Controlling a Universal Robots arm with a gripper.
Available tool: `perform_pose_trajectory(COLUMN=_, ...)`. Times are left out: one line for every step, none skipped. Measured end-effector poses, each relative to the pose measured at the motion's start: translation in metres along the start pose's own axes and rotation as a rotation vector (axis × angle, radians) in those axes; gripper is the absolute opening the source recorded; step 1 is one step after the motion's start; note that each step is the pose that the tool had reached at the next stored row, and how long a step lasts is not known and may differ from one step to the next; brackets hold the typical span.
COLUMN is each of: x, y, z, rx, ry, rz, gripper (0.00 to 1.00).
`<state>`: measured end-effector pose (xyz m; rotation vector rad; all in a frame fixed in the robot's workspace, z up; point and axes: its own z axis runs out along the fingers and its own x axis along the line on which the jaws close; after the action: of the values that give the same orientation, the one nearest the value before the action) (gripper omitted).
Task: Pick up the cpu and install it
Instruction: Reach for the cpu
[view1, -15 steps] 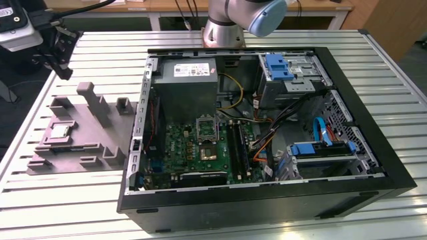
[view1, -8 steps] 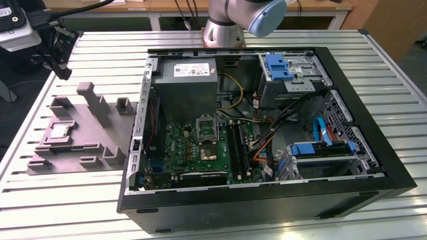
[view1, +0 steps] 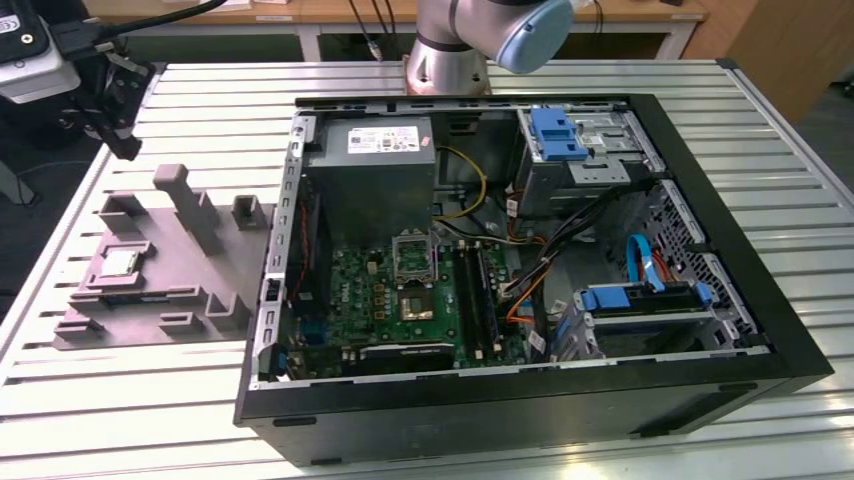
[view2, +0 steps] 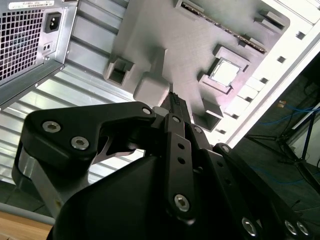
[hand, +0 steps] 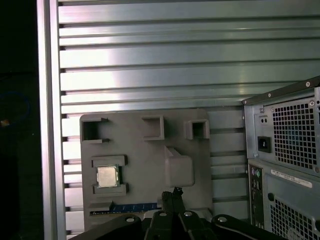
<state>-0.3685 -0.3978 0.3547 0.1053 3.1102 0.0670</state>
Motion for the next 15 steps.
perform_pose_trajectory(x=0.0003, y=0.0000, z=-0.0001, rx=0.0001, ry=0.0001, rz=0.000, gripper=0.11)
perform_pose_trajectory(x=0.0005, y=0.0000, z=0.0000, rx=0.0000, ry=0.0001, rz=0.000, gripper=0.11)
perform_pose_trajectory(x=0.0005, y=0.0000, z=0.0000, rx=0.0000, ry=0.0000, rz=0.000, gripper=0.11)
perform_pose_trajectory(x=0.0007, y=0.0000, z=0.0000, rx=0.0000, ry=0.0000, rz=0.000, gripper=0.11)
perform_pose_trajectory(x=0.0008, y=0.0000, z=0.0000, rx=0.0000, ry=0.0000, rz=0.000, gripper=0.11)
perform_pose_trajectory(x=0.0010, y=-0.0001, z=0.0000, rx=0.0000, ry=0.0001, rz=0.000, gripper=0.11)
perform_pose_trajectory(x=0.0010, y=-0.0001, z=0.0000, rx=0.0000, ry=0.0000, rz=0.000, gripper=0.11)
perform_pose_trajectory(x=0.0013, y=-0.0001, z=0.0000, rx=0.0000, ry=0.0000, rz=0.000, gripper=0.11)
perform_pose_trajectory(x=0.0018, y=-0.0001, z=0.0000, rx=0.0000, ry=0.0000, rz=0.000, gripper=0.11)
perform_pose_trajectory(x=0.0024, y=-0.0001, z=-0.0001, rx=0.0000, ry=0.0000, rz=0.000, gripper=0.11)
perform_pose_trajectory(x=0.0025, y=-0.0002, z=-0.0001, rx=0.0000, ry=0.0000, rz=0.000, gripper=0.11)
perform_pose_trajectory(x=0.0033, y=-0.0002, z=-0.0001, rx=0.0000, ry=0.0000, rz=0.000, gripper=0.11)
perform_pose_trajectory(x=0.0038, y=-0.0002, z=-0.0001, rx=0.0000, ry=0.0000, rz=0.000, gripper=0.11)
perform_pose_trajectory(x=0.0041, y=-0.0003, z=-0.0001, rx=0.0001, ry=0.0000, rz=0.000, gripper=0.11)
perform_pose_trajectory(x=0.0049, y=-0.0003, z=-0.0001, rx=0.0000, ry=0.0000, rz=0.000, gripper=0.11)
